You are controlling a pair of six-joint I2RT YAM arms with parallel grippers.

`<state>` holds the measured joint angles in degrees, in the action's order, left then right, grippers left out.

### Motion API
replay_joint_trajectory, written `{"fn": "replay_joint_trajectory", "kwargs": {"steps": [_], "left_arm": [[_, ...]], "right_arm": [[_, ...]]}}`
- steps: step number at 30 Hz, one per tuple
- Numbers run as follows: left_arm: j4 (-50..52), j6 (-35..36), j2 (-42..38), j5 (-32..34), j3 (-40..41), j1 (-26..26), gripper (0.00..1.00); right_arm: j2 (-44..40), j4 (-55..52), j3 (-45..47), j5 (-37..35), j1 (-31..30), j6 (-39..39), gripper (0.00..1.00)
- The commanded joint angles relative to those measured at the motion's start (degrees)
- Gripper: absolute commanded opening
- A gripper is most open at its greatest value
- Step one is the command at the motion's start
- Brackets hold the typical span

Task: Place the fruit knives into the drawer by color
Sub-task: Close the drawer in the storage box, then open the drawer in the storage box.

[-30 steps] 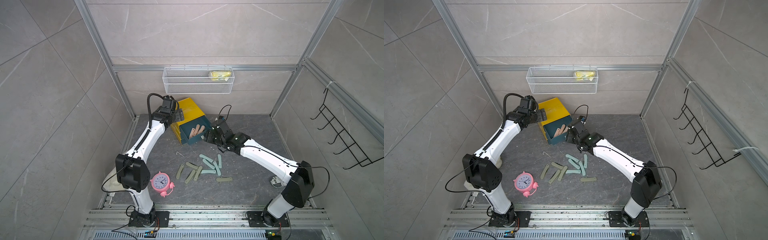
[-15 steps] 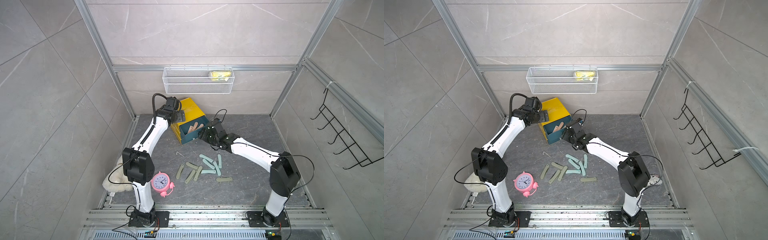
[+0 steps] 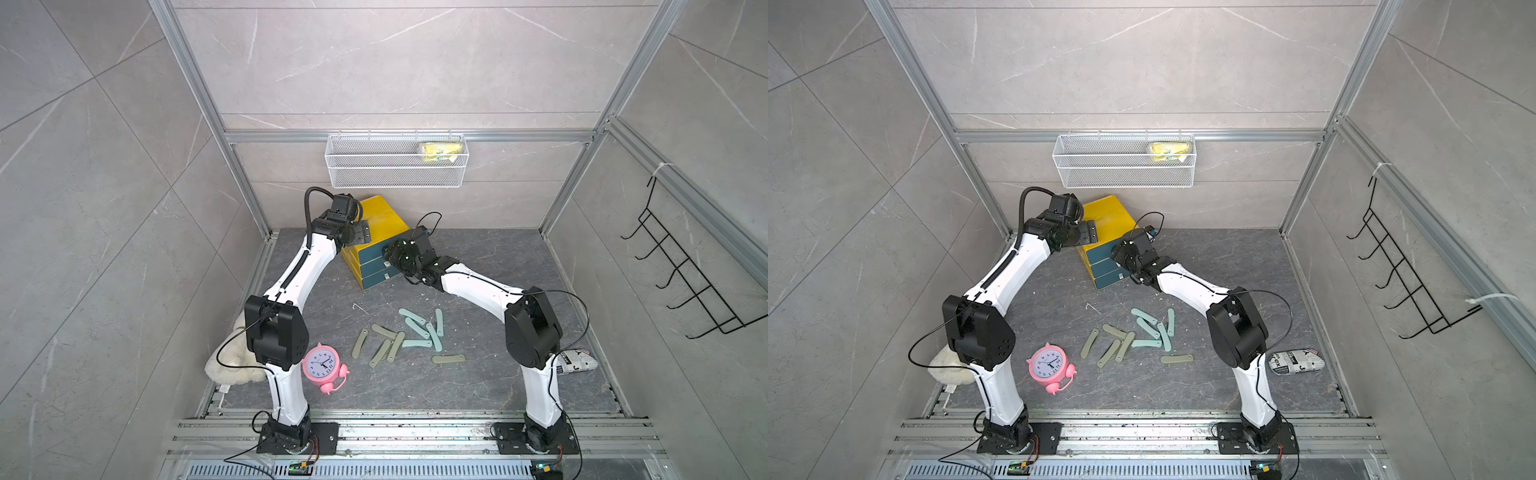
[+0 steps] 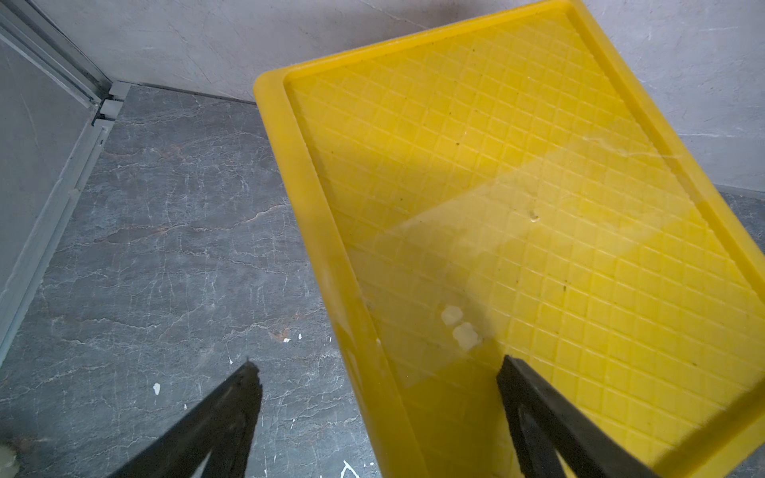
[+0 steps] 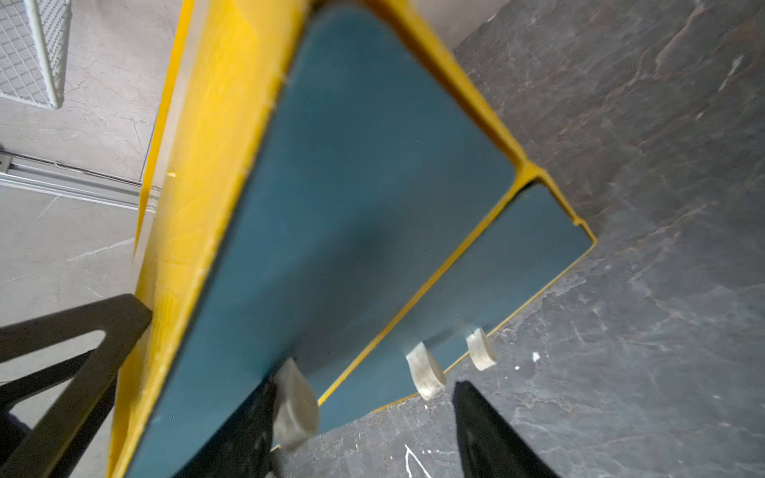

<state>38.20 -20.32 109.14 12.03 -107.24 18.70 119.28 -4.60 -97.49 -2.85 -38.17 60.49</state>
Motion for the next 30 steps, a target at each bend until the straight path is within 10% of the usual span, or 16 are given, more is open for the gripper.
{"fn": "replay_joint_trajectory", "kwargs": {"steps": [1, 14, 30], "left_arm": [[2.5, 1.9, 1.1, -1.6, 1.5, -0.2, 0.93], [2.7, 1.7, 1.6, -1.8, 1.0, -0.1, 0.93], [2.7, 2.1, 2.5, -2.8, 0.5, -0.1, 0.93]], "right_arm": [[1.8, 3.2, -1.4, 1.0, 0.1, 2.3, 0.7], [-7.1, 23.9, 21.4, 1.7, 0.4, 7.9, 0.61], [3.6, 25.0, 12.2, 5.9, 1.5, 12.3, 0.46]]}}
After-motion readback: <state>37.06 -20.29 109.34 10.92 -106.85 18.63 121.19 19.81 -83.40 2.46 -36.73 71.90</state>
